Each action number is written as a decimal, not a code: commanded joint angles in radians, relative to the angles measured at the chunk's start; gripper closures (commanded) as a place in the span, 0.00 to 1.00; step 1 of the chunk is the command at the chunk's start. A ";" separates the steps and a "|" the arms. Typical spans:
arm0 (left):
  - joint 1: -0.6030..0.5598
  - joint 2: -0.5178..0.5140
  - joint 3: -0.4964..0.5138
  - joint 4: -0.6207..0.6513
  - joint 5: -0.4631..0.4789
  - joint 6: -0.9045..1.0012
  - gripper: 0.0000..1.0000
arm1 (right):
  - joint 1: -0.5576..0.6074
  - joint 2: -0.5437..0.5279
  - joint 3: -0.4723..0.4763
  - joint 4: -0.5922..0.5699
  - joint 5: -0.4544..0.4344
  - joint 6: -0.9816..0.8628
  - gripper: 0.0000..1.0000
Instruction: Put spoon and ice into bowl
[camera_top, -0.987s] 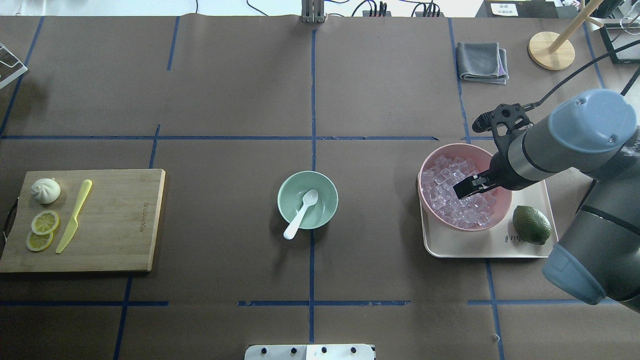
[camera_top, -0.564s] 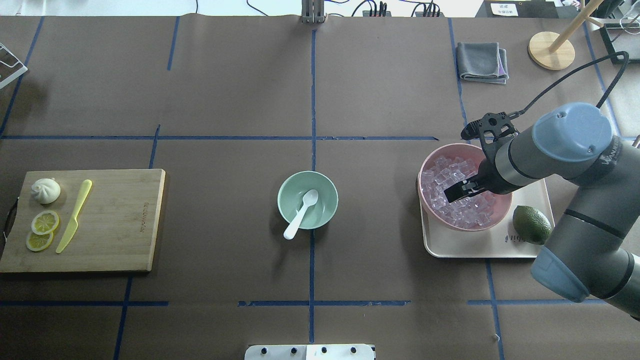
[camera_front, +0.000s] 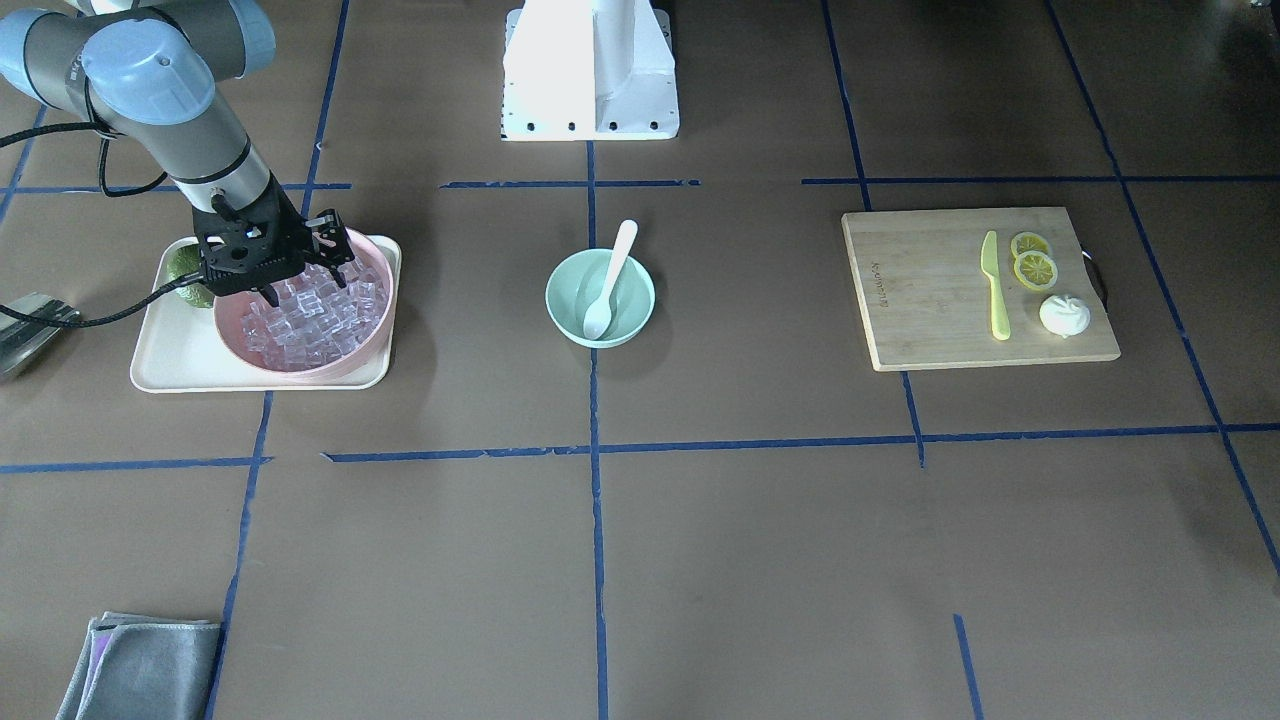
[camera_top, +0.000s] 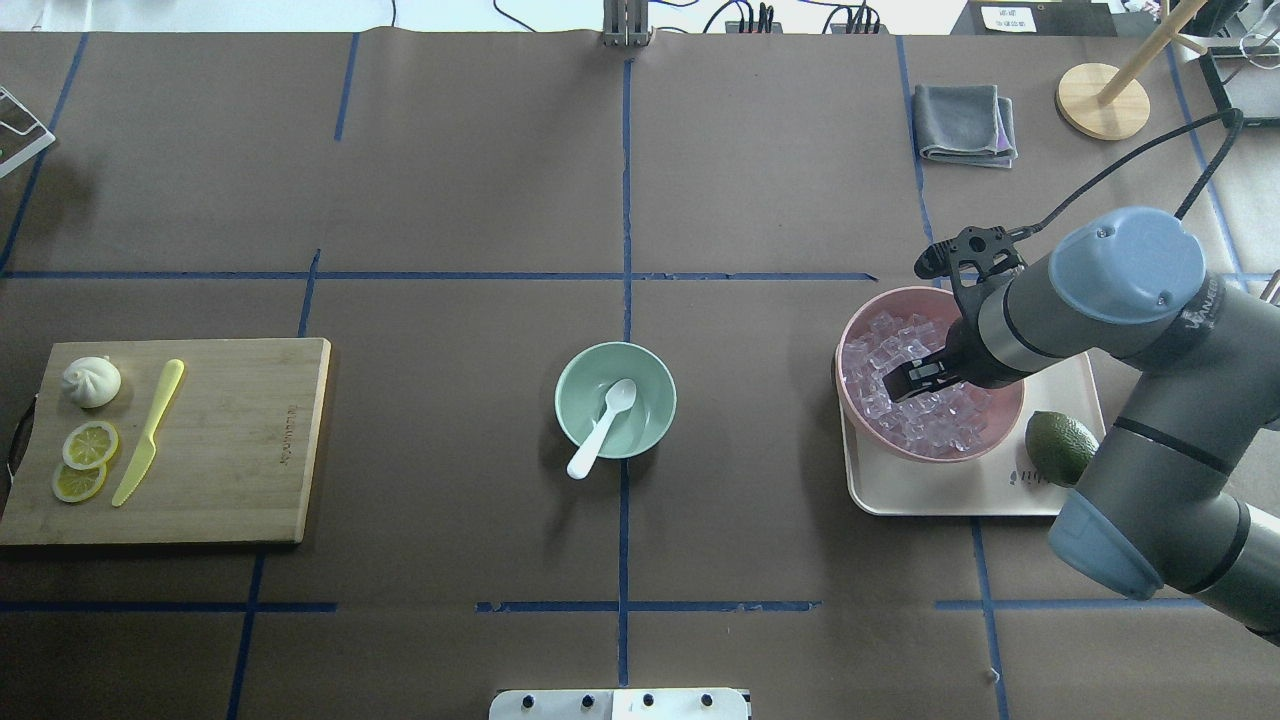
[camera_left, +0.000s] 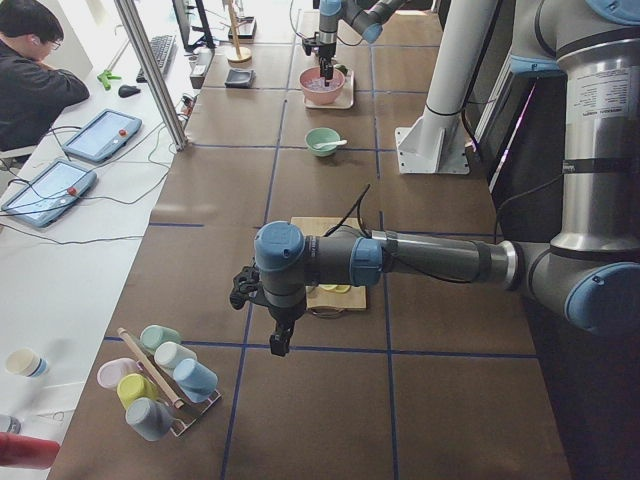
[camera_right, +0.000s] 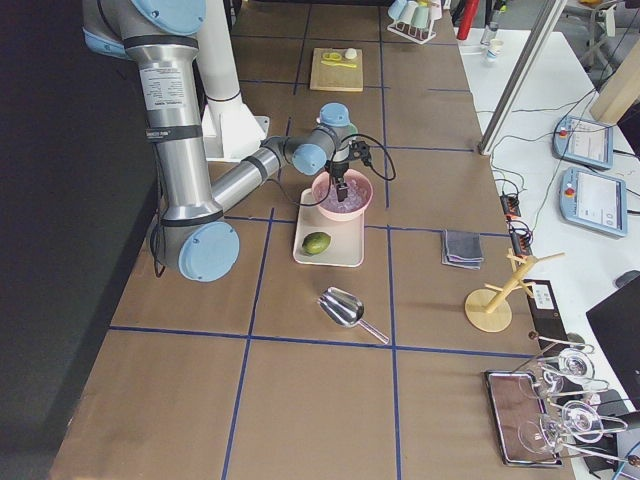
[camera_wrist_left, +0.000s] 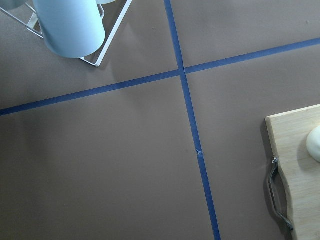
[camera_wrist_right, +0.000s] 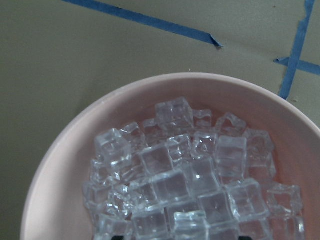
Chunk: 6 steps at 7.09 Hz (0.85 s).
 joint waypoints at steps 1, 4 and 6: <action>0.000 0.003 -0.002 -0.002 0.000 0.000 0.00 | -0.004 0.033 -0.034 0.000 -0.022 0.006 0.22; 0.000 0.003 -0.002 -0.002 0.000 0.000 0.00 | -0.002 0.025 -0.034 0.000 -0.023 0.003 0.23; 0.000 0.014 -0.002 -0.002 0.000 0.000 0.00 | 0.002 0.018 -0.022 -0.004 -0.022 -0.001 0.23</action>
